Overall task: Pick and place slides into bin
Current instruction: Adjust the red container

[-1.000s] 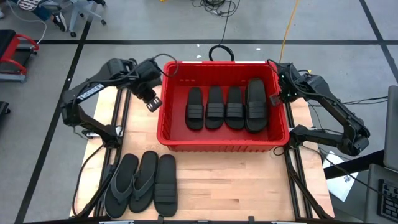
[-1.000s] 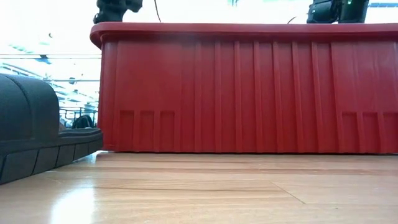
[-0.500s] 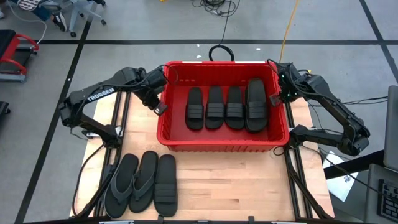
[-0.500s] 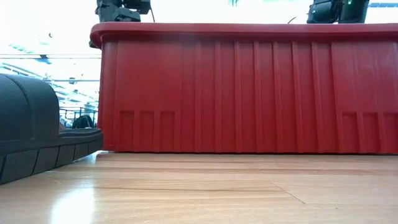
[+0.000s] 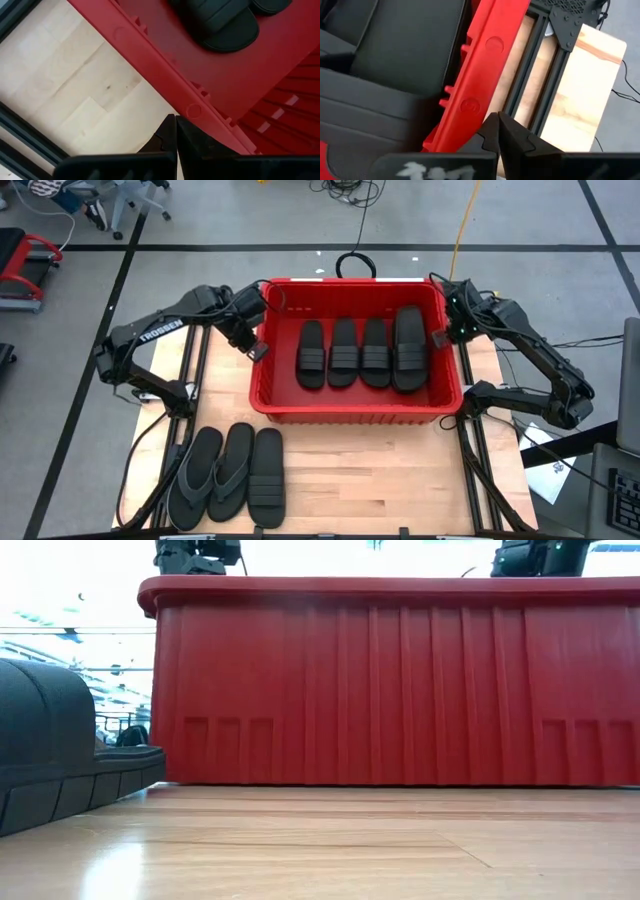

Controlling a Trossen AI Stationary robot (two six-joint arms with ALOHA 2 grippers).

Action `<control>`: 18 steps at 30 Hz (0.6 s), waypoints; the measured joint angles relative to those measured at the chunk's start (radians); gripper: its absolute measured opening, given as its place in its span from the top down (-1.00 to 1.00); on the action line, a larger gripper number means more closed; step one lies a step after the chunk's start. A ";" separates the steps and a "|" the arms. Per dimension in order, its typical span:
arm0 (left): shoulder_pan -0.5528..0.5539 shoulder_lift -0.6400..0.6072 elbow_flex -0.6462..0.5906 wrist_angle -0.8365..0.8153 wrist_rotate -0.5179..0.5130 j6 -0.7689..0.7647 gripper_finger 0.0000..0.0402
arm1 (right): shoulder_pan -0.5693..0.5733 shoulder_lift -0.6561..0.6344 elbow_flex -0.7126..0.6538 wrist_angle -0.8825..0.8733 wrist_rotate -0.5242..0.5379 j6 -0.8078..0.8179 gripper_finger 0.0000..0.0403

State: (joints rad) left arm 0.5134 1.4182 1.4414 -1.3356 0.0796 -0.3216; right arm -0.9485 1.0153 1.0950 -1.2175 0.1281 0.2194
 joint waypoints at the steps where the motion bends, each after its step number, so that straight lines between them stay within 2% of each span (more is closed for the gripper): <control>1: 0.005 0.000 0.000 0.000 -0.001 0.002 0.99 | 0.000 0.000 0.000 0.011 -0.003 0.001 1.00; 6: 0.032 0.003 0.000 -0.010 -0.009 0.020 1.00 | 0.000 0.015 0.000 0.057 -0.063 0.003 1.00; 14: 0.080 0.003 0.000 -0.007 -0.007 0.059 1.00 | 0.000 0.066 0.001 0.096 -0.067 -0.027 1.00; 18: 0.088 0.004 0.000 -0.009 -0.023 0.071 1.00 | 0.002 0.065 0.001 0.114 0.011 -0.040 1.00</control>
State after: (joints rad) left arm 0.6018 1.4218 1.4414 -1.3451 0.0561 -0.2503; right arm -0.9463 1.0805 1.0962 -1.1034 0.1390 0.1791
